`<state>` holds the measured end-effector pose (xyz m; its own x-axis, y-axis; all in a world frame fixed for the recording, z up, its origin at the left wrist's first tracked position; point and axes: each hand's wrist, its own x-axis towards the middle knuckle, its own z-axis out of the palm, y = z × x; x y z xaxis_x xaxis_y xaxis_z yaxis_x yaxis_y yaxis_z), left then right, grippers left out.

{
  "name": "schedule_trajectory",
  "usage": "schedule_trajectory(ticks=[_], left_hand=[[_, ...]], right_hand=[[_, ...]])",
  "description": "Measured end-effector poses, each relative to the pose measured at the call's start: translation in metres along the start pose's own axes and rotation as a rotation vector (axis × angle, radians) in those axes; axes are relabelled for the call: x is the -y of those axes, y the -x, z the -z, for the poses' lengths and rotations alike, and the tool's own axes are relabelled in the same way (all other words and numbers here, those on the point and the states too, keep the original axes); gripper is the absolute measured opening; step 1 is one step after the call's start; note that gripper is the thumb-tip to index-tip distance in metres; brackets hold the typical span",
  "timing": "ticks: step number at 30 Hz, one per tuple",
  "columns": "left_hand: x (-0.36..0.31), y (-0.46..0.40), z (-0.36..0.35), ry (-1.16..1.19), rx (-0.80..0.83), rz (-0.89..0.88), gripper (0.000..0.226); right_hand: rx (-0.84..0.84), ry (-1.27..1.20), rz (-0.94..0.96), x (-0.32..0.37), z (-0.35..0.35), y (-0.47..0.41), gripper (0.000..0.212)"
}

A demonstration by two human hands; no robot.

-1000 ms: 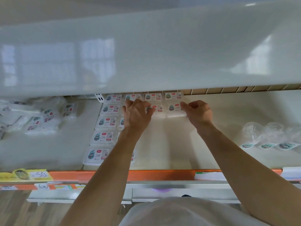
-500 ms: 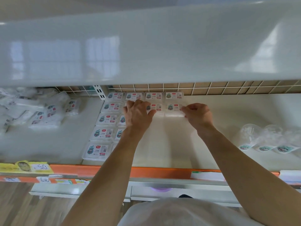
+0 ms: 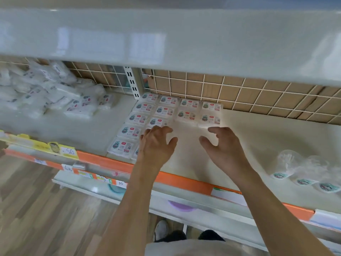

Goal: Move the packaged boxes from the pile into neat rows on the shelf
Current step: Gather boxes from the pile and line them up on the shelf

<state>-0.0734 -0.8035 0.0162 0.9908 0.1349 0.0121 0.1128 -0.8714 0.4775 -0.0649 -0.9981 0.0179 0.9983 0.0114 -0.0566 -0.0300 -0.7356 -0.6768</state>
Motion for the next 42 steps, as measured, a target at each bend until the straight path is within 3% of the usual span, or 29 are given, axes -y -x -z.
schedule_trajectory(ticks=[8,16,30,42], left_hand=[[0.047,0.064,0.036,0.061,-0.087,0.161,0.04],[0.142,0.094,0.101,0.061,-0.153,0.274,0.04],[0.352,0.115,0.229,0.008,-0.25,0.396,0.045],[0.484,0.1,0.268,0.051,-0.289,0.525,0.045]], right_hand=[[0.308,0.2,0.274,0.05,-0.019,0.024,0.056],[0.397,0.233,0.557,0.143,-0.089,0.035,0.053],[0.447,0.13,0.653,0.324,-0.272,0.065,0.052],[0.498,0.089,0.732,0.436,-0.395,0.021,0.041]])
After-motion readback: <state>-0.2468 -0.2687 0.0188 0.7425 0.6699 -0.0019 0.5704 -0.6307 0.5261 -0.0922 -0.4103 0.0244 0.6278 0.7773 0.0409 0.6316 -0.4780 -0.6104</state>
